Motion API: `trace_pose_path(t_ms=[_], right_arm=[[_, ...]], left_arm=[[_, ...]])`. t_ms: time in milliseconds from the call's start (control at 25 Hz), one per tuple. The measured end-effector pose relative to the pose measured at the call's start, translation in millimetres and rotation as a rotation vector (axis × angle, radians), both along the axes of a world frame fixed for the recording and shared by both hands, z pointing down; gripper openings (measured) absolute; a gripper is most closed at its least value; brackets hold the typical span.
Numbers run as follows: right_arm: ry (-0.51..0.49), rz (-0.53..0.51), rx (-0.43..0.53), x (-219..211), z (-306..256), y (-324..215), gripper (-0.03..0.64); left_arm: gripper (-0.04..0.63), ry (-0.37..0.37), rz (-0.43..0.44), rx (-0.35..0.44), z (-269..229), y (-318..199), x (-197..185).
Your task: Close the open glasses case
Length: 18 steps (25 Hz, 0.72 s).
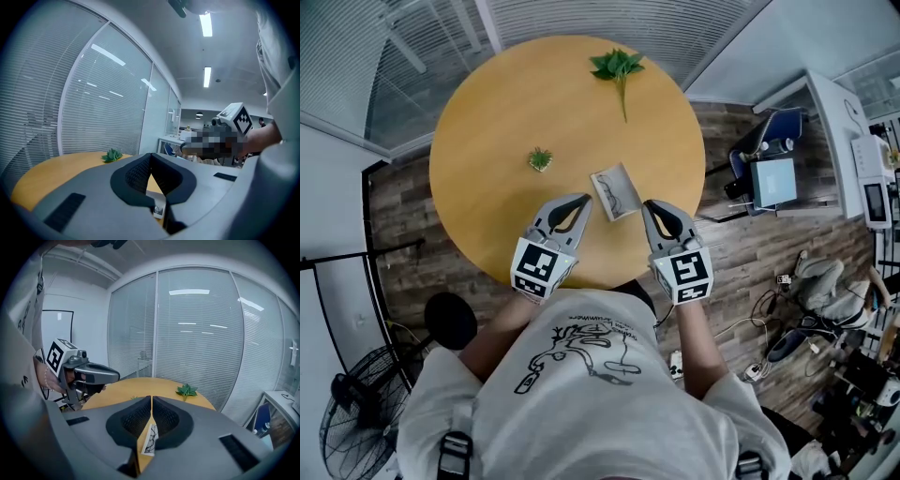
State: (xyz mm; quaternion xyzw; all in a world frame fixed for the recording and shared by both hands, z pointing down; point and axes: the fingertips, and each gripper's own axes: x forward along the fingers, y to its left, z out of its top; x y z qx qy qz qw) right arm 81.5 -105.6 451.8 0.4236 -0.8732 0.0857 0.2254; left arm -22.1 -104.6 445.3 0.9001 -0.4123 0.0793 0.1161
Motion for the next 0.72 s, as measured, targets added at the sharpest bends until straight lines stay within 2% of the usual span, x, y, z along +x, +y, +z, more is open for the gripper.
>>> trace_pose_path(t_ms=[480,720], right_arm=[[-0.056,-0.033,0.015,-16.3,-35.0,15.9,0.02],[-0.07,-0.05,0.023,-20.2,-50.8,19.9,0.02]], left_arm=[[0.02,0.055,-0.024,0.066,-49.2,10.8,-7.6],[0.02,0.08,-0.029,0.07,-67.7,15.4,-12.0]])
